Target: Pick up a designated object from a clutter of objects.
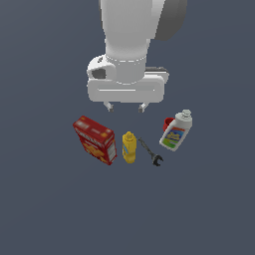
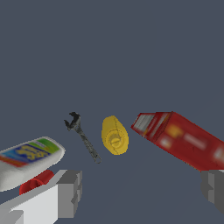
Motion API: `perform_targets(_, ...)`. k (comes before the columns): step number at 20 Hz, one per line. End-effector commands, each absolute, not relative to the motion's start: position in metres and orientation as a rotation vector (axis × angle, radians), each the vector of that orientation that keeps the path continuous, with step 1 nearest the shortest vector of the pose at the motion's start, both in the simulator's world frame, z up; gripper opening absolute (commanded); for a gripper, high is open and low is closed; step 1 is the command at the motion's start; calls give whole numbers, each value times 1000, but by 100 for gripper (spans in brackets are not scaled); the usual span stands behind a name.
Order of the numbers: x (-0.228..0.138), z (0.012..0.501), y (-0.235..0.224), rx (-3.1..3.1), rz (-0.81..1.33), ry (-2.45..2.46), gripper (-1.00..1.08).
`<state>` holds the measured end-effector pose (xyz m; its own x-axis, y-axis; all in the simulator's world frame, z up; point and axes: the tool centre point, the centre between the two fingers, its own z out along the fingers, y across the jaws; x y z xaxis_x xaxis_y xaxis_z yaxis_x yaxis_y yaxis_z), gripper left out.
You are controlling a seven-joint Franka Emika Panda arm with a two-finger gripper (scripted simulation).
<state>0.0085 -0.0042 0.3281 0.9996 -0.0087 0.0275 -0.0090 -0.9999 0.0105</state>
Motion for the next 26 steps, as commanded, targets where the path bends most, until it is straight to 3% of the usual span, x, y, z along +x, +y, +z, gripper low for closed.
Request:
perform_targets(1, 9, 328, -4, 3131, 43, -14, 100)
perform_targets(15, 4, 312, -16, 3154, -5, -90, 100)
perform_targets(26, -5, 267, 37, 3135, -6, 109, 100)
